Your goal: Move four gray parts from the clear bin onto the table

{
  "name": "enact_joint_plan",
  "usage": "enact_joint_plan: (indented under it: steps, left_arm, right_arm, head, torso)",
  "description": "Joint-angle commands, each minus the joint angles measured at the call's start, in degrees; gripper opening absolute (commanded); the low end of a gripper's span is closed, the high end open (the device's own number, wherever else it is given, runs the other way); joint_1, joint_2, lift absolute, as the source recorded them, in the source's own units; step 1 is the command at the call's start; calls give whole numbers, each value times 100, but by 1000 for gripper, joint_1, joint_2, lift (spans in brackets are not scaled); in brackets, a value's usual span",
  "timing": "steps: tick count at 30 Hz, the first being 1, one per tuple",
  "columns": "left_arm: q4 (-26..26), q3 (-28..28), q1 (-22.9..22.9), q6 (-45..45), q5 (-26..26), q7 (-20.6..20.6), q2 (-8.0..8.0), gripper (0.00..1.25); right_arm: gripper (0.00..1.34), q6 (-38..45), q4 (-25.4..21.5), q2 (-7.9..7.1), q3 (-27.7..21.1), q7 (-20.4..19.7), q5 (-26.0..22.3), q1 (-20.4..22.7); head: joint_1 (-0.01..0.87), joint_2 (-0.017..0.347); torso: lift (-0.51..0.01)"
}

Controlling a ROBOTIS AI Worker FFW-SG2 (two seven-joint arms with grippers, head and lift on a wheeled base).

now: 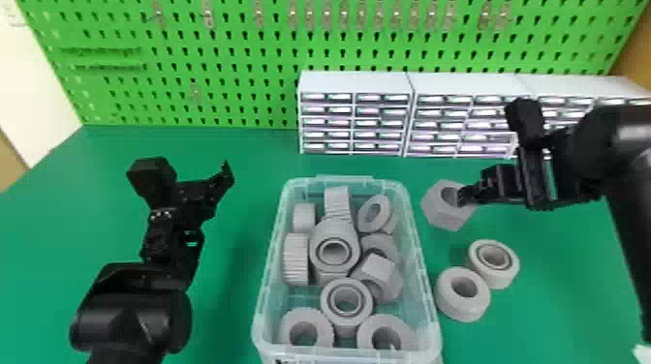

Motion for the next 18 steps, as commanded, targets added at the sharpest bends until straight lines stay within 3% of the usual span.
enact_joint_plan:
  steps: [1, 6, 18]
  left_arm:
    - [0, 1, 0, 0, 0, 2, 0, 1086]
    - [0, 1, 0, 0, 0, 2, -9, 1086]
    - [0, 1, 0, 0, 26, 2, -9, 1086]
  right_arm:
    - [307, -250, 218, 26, -76, 0, 65, 59]
    - [307, -347, 429, 61, -111, 0, 303, 67]
    - [305, -909, 1001, 122, -146, 18, 303, 173]
  head:
    - [693, 72]
    - [693, 72]
    - [693, 72]
  torso:
    - [-52]
    - [-52]
    - [-52]
